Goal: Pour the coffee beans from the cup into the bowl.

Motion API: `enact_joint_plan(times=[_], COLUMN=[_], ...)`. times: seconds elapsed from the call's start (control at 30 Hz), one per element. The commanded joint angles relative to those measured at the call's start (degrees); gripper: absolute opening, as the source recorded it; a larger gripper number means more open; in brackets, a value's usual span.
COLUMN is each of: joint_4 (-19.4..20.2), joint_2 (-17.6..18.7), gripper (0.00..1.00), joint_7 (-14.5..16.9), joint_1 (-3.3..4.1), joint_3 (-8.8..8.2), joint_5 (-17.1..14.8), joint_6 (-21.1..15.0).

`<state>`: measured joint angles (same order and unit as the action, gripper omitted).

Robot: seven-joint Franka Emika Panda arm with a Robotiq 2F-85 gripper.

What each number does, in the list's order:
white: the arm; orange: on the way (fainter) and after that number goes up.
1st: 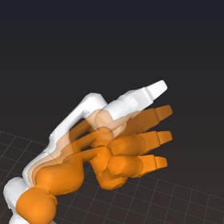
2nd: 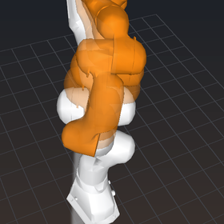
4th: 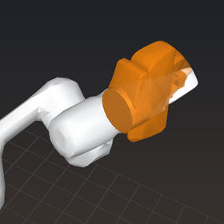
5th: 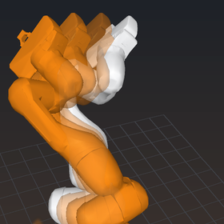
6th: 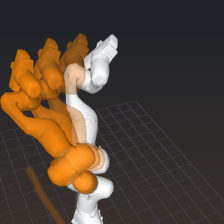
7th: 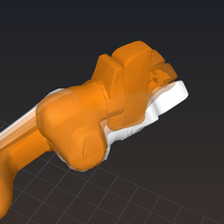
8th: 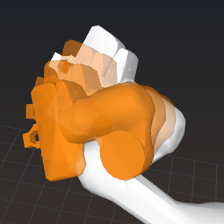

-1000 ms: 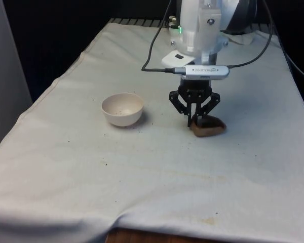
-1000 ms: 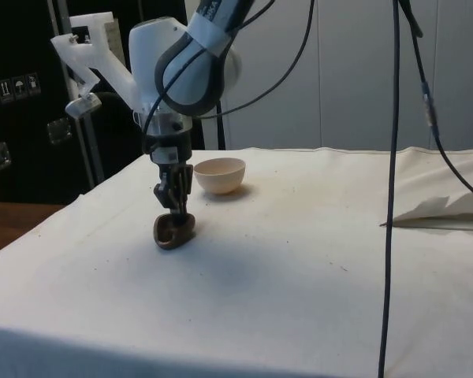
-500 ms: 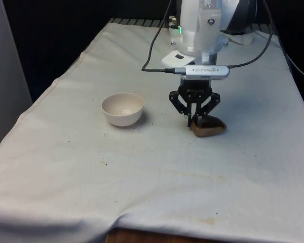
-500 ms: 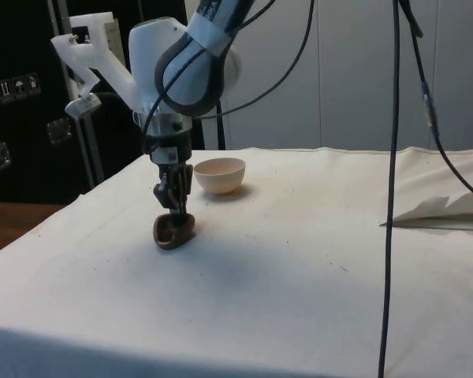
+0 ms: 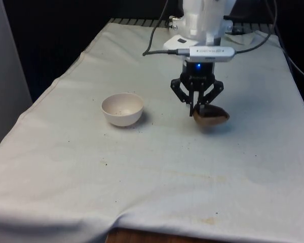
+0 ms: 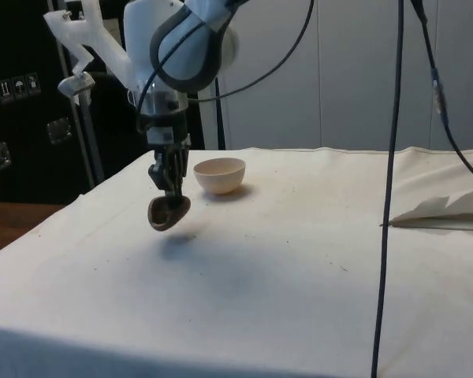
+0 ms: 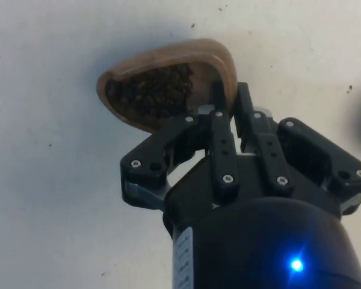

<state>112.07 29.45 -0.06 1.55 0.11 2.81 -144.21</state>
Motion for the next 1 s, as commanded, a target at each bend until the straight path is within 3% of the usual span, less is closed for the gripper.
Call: enact_joint_plan(times=[0.0, 0.17, 0.2, 0.23, 0.47, 0.5, 0.53, 0.7, 0.8, 0.97], joint_4=[0.34, 0.46, 0.11, 0.46, 0.52, 0.29, 0.52, 0.46, 0.29, 0.46], joint_2=[-0.74, -2.64, -2.01, -3.04, -5.50, -5.04, -5.84, -7.45, -7.68, -9.28], gripper=[0.01, 0.01, 0.01, 0.01, 0.01, 0.01, 0.01, 0.01, 0.01, 0.01], joint_7=[-0.46, -0.57, 0.00, -0.57, -0.63, -0.06, -0.63, -0.69, -0.11, -0.34], joint_1=[0.34, 0.34, 0.00, 0.34, 0.29, 0.00, 0.29, 0.29, 0.00, 0.06], joint_3=[-0.40, -0.46, 0.00, -0.46, -0.40, -0.06, -0.40, -0.40, -0.11, -0.92], joint_5=[0.52, 1.03, 0.40, 1.09, 1.78, 1.09, 1.83, 2.41, 2.06, 3.32], joint_6=[0.40, 2.18, 1.89, 2.58, 5.04, 4.76, 5.33, 6.99, 7.16, 8.54])
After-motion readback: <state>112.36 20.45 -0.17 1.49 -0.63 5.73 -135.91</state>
